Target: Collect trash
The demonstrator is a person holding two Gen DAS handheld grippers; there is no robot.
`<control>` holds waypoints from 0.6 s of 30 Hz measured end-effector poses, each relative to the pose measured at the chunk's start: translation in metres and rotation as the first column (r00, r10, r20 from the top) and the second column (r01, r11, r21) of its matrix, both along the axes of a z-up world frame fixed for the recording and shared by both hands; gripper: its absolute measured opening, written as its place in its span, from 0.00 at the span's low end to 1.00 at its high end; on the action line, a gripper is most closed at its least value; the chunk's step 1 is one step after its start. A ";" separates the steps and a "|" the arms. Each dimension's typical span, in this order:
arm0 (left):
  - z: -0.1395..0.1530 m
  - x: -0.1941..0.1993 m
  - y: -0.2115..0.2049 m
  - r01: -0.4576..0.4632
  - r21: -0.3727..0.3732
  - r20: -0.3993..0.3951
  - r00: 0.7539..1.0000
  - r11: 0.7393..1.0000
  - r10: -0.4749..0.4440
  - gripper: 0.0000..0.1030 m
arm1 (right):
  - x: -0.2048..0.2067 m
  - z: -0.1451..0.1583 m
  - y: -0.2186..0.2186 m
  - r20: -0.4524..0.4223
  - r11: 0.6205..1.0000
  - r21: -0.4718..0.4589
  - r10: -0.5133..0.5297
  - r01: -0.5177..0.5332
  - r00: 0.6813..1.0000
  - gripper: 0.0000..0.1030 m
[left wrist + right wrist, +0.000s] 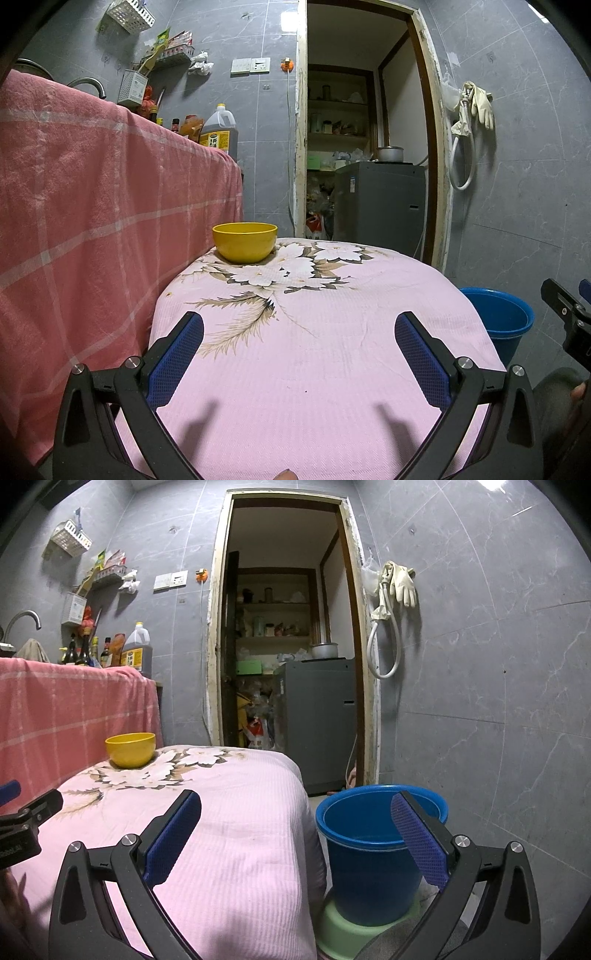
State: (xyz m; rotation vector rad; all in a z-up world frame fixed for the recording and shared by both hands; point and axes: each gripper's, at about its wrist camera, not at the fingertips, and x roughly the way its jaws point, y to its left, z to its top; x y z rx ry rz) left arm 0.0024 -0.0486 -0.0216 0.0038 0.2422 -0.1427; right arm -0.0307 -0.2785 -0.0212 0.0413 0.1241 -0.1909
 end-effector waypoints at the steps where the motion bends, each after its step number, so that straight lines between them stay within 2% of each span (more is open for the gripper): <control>1: 0.000 0.000 0.000 0.001 0.001 -0.001 1.000 1.000 -0.001 0.99 | 0.000 0.000 0.000 0.000 1.000 0.000 0.001 -0.001 1.000 1.00; 18: -0.001 0.000 0.000 0.002 0.001 0.000 1.000 1.000 -0.002 0.99 | 0.000 0.000 0.000 0.000 1.000 -0.001 0.001 -0.001 1.000 1.00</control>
